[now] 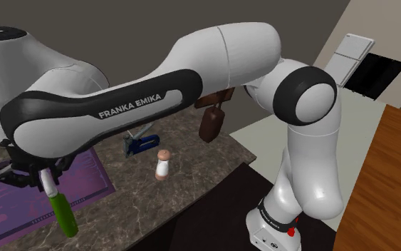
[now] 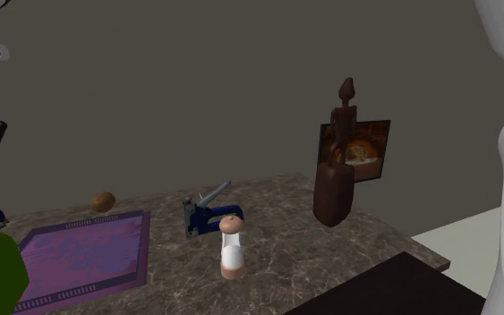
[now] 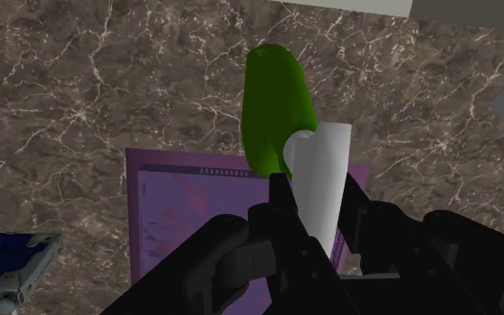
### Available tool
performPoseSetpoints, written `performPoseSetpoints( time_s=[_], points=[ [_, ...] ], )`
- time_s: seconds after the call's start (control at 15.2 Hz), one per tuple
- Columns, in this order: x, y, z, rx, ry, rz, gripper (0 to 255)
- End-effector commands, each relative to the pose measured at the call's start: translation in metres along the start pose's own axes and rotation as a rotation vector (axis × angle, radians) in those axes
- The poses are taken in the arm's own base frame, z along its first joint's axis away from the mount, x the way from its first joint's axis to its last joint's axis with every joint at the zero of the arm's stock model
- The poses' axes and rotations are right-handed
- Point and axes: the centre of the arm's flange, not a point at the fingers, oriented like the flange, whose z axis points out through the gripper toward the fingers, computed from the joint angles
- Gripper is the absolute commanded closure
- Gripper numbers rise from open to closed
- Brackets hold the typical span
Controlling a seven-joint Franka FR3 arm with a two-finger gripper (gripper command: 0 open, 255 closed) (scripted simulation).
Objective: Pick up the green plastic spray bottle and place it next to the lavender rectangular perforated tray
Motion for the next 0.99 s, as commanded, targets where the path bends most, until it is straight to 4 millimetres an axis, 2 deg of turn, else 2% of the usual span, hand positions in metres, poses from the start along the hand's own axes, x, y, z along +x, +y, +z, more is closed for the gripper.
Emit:
performPoseSetpoints(
  time_s=[0.0,0.92],
  points=[
    [-0.001,0.001,0.009,0.0,0.0,0.0,255],
    [-0.006,0.004,0.083,0.0,0.0,0.0,255]
  ],
)
